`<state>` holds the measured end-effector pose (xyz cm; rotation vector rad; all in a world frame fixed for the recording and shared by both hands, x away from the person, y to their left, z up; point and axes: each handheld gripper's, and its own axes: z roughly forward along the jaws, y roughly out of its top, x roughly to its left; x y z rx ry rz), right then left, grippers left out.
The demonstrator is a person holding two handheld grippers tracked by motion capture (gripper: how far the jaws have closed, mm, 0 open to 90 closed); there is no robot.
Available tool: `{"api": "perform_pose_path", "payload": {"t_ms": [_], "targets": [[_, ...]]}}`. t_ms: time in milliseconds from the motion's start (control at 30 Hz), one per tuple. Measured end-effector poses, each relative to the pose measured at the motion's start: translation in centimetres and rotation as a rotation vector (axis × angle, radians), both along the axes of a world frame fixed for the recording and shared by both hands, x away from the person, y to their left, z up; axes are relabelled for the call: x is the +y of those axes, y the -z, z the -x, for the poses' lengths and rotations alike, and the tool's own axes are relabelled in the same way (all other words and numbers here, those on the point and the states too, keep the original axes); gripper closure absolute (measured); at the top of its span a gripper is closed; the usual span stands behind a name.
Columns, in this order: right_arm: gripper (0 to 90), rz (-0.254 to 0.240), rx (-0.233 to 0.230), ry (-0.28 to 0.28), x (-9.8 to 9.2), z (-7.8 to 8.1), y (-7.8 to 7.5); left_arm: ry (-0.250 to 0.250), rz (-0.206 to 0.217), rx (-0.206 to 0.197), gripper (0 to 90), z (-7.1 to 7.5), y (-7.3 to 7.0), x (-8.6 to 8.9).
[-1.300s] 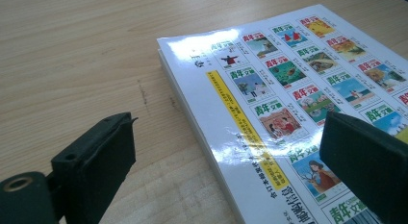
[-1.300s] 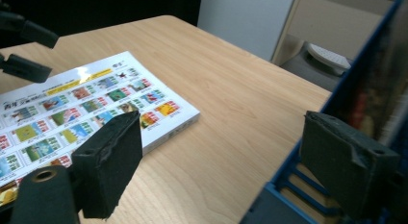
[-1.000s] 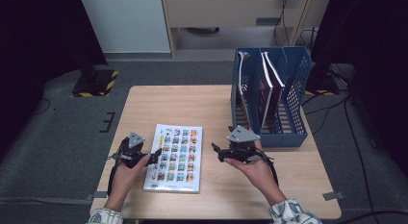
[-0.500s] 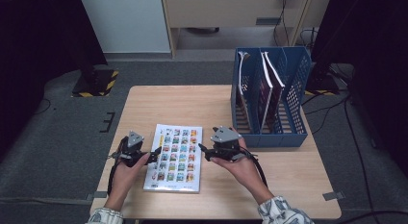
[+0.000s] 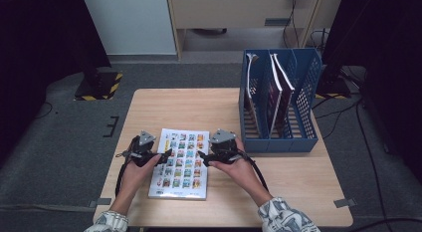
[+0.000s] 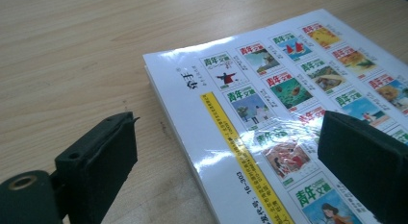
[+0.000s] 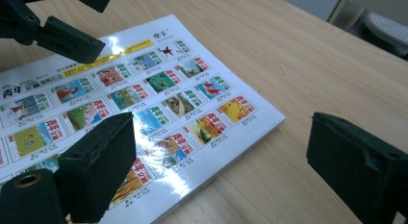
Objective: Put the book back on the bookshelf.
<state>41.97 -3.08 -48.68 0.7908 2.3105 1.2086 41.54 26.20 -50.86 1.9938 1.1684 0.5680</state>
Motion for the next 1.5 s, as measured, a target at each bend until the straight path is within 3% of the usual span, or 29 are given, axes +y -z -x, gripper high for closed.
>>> {"api": "perform_pose_path", "payload": {"t_ms": [200, 367, 467, 733, 833, 900, 1167, 1233, 1500], "targets": [[13.1, 0.017, 0.057, 0.025, 0.1, -0.1, 0.5, -0.017, 0.018, 0.008, 6.3, 0.3, 0.1, 0.6], [14.3, -0.004, 0.067, 0.028, -0.2, -0.1, 0.7, -0.020, 0.021, 0.025, 6.6, 0.4, 0.5, 0.8], [12.6, -0.019, 0.093, 0.012, -0.2, -0.1, 1.0, -0.019, 0.031, 0.037, 6.6, 0.2, 0.8, 0.7], [11.4, -0.014, 0.135, -0.035, 0.0, 0.3, 1.8, 0.009, 0.011, 0.070, 7.4, 0.1, 1.4, 0.1], [11.1, 0.002, 0.144, -0.044, 0.3, 0.5, 2.2, 0.015, 0.021, 0.082, 7.6, 0.0, 1.6, 0.0], [10.6, 0.001, 0.154, -0.050, 0.5, 0.6, 2.4, -0.008, 0.022, 0.097, 7.6, 0.1, 1.6, 0.0], [10.0, 0.022, 0.188, -0.038, 0.6, 0.5, 3.4, -0.003, 0.056, 0.111, 7.1, 0.0, 1.8, -0.1], [10.0, 0.021, 0.194, -0.029, 0.8, 0.5, 3.6, -0.001, 0.083, 0.124, 7.1, 0.0, 2.0, -0.2], [9.9, 0.029, 0.200, -0.029, 1.1, 0.7, 3.9, 0.013, 0.112, 0.143, 7.1, 0.0, 2.2, -0.4]]}}
